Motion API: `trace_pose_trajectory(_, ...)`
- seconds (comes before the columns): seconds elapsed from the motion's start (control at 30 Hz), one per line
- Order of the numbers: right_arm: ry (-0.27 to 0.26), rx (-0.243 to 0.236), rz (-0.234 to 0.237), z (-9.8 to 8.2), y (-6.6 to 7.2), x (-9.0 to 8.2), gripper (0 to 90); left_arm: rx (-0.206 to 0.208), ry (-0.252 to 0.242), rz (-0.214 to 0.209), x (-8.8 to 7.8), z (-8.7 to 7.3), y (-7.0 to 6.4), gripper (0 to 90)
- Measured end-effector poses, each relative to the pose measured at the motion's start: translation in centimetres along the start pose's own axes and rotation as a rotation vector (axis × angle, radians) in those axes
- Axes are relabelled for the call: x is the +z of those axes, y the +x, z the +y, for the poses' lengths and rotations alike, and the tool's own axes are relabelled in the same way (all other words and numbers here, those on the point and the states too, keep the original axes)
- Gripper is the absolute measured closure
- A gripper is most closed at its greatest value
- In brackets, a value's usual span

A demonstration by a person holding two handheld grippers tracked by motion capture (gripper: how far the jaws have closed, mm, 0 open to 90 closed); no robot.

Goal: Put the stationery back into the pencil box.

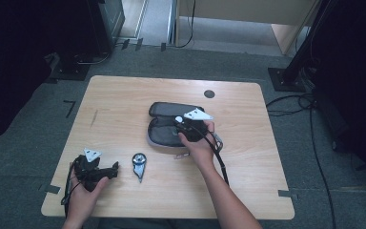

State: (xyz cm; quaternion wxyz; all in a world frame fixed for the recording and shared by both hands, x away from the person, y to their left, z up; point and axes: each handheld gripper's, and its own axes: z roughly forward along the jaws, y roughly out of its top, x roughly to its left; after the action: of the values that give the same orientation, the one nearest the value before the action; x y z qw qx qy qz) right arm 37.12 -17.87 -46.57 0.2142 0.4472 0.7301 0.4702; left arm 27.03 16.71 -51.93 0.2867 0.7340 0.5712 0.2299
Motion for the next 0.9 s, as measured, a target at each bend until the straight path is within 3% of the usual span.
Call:
trace_pose_trajectory(0.2,-0.008,0.046,0.033,-0.5,-1.0,-0.6,65.4,0.001,0.001,0.000,0.0,0.0,0.0,0.0)
trace_pose_trajectory(0.53,0.032,0.087,0.083,-1.2,-2.9,-2.0,64.6,0.001,0.001,0.000,0.0,0.0,0.0,0.0)
trace_pose_trajectory(0.7,0.066,0.116,0.082,-2.0,-4.0,-2.5,64.1,0.001,0.001,0.000,0.0,0.0,0.0,0.0)
trace_pose_trajectory(0.9,0.123,0.110,0.085,-2.7,-4.7,-2.7,64.2,0.001,0.001,0.000,0.0,0.0,0.0,0.0)
